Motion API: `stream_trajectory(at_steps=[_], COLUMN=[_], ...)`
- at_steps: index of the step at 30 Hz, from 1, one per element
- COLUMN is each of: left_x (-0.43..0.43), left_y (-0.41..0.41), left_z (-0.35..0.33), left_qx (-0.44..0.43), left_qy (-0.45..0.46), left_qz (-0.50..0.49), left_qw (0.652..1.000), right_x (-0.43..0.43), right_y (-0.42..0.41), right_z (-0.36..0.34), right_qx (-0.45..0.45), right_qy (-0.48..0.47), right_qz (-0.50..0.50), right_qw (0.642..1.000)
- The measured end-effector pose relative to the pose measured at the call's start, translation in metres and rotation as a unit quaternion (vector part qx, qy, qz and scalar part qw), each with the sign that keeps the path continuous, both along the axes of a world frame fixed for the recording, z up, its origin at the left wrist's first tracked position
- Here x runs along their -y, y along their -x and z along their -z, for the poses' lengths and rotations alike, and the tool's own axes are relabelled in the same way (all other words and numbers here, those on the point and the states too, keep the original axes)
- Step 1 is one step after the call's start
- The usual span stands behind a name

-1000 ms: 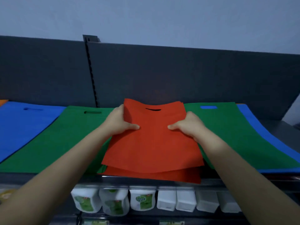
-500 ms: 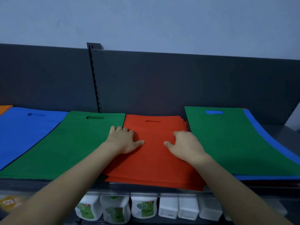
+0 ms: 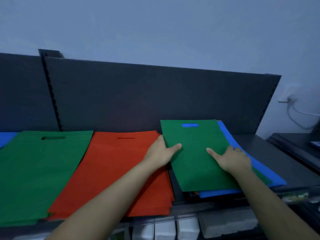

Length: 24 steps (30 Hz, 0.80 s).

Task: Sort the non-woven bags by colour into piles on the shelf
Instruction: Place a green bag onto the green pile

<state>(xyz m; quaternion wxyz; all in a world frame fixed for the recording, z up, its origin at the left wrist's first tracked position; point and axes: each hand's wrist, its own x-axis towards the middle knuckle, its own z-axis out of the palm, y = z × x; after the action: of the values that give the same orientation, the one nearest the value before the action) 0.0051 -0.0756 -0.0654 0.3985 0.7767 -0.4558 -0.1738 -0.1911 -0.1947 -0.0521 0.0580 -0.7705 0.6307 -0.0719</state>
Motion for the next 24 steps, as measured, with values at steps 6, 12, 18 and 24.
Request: stream_trajectory(at_steps=[6, 12, 18, 24], left_x=[0.031, 0.036, 0.038, 0.036], left_y=[0.02, 0.018, 0.017, 0.02], left_z=[0.008, 0.014, 0.017, 0.018], left_qx=[0.018, -0.083, -0.111, -0.221], left_qy=[0.103, 0.181, 0.175, 0.17], left_qz=[-0.041, -0.019, -0.038, -0.03], left_qw=[0.994, 0.98, 0.978, 0.96], right_x=[0.011, 0.013, 0.011, 0.015], right_y=[0.006, 0.007, 0.005, 0.005], right_z=[0.015, 0.019, 0.017, -0.004], right_qx=[0.021, 0.022, 0.026, 0.051], right_qy=[0.087, 0.138, 0.096, -0.017], right_qz=[-0.012, -0.016, 0.023, 0.097], right_qw=[0.996, 0.99, 0.995, 0.994])
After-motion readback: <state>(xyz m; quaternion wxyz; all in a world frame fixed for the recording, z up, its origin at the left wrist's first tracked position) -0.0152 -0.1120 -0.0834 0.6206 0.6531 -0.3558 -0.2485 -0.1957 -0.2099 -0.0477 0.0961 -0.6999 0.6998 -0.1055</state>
